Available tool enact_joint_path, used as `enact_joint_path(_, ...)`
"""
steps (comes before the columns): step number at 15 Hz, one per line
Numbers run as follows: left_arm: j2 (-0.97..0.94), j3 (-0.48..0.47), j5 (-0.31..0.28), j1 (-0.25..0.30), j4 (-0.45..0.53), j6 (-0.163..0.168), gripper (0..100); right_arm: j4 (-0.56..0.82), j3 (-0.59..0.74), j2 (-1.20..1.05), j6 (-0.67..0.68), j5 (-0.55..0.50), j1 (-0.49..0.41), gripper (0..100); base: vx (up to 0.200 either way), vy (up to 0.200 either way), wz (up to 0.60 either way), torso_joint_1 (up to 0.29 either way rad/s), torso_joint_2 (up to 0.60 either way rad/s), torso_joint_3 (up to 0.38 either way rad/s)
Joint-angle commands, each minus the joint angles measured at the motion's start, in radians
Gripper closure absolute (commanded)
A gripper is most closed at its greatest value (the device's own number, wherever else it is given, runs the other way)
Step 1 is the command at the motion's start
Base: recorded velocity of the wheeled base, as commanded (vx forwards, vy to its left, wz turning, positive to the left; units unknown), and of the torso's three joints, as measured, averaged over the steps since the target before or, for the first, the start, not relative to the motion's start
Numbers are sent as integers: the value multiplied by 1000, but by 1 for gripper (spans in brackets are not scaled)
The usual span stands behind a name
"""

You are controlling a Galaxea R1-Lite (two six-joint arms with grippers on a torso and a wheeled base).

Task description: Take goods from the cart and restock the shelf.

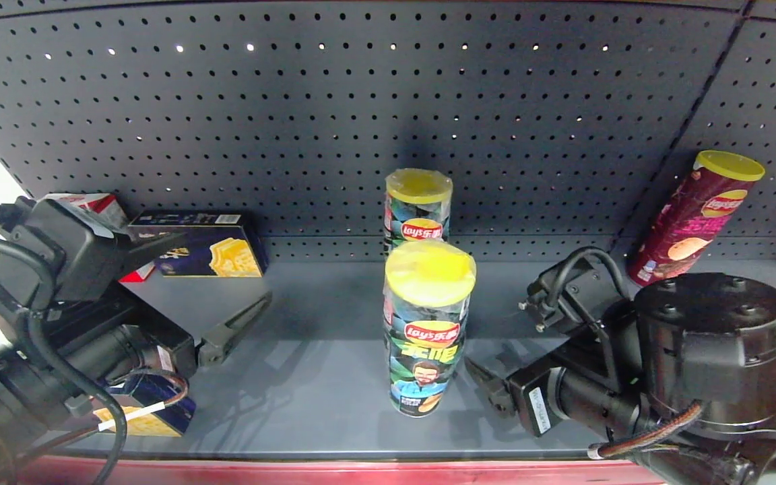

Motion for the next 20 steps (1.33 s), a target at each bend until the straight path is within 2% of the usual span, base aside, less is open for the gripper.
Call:
enact_joint_path(1,-2,-2,0,0,0,0,0,-1,-23,51,-1,4,2,0,0,0,0,0,0,0)
enact_joint_path(5,-8,-2,0,0,0,0,0,-3,-55,83,-7,6,3,0,0,0,0,0,0,0)
enact_joint_path(12,-6,11,0,-14,2,0,0,-3,8,-15,-7,3,-35,0,0,0,0,0,0,0)
enact_joint_path(13,3,27,3,-58,28,9,0,-1,27,-54,-7,6,-61,0,0,0,0,0,0,0)
enact_joint_path(14,6,27,8,-78,41,11,0,-1,28,-61,-7,7,-71,0,0,0,0,0,0,0)
enact_joint_path(16,54,26,91,-166,81,49,0,-1,14,-83,-7,10,-117,0,0,0,0,0,0,0)
enact_joint_path(17,72,23,106,-193,83,52,0,-1,10,-87,-7,15,-127,0,0,0,0,0,0,0)
enact_joint_path(20,139,0,172,-229,88,78,0,-3,4,-95,-7,15,-163,0,0,0,0,0,0,0)
